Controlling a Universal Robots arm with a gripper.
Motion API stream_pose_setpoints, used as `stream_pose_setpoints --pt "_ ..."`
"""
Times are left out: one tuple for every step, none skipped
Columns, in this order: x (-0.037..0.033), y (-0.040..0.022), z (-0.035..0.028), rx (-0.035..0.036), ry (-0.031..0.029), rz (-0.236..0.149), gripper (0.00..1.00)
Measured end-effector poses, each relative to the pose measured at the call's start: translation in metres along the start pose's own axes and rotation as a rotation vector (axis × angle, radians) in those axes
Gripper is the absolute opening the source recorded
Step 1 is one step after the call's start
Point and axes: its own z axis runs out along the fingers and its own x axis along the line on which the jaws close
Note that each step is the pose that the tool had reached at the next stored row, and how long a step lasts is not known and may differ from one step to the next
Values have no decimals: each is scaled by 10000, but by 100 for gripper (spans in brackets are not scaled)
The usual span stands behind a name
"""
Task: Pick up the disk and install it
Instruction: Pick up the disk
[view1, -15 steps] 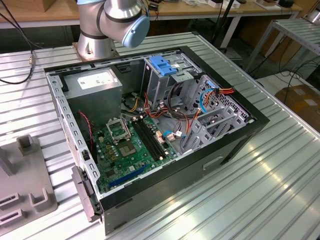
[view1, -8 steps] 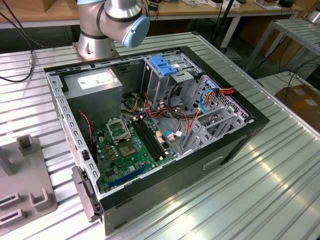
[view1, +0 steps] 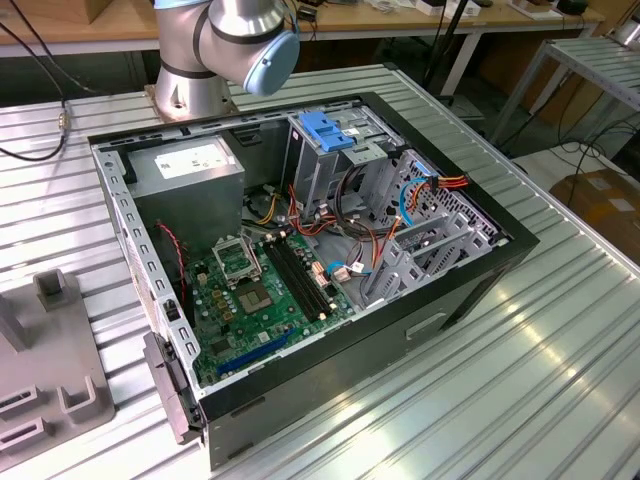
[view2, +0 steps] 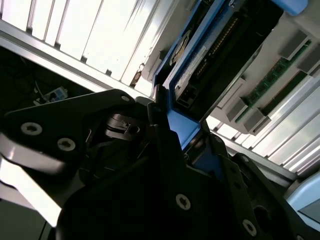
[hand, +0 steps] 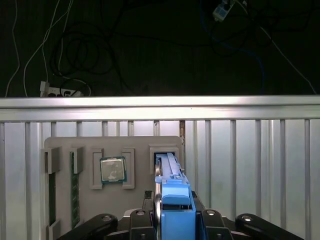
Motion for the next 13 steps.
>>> stream_pose_setpoints --pt "0 0 -11 0 0 0 37" --pt "0 0 -33 -1 0 0 37" --pt "0 0 -47 1 0 0 37" --pt "0 0 -66 -1 1 0 37" --pt "0 0 -80 0 0 0 37" --pt "0 0 -90 -1 1 0 37" --pt "0 0 -99 0 1 0 37" --pt "0 0 -108 0 0 0 37" --pt "0 0 -116 1 0 0 37" --pt "0 0 -122 0 0 0 37" --pt "0 0 -128 1 0 0 37" --pt "0 0 -131 1 0 0 37" --pt "0 -1 -138 0 1 0 37"
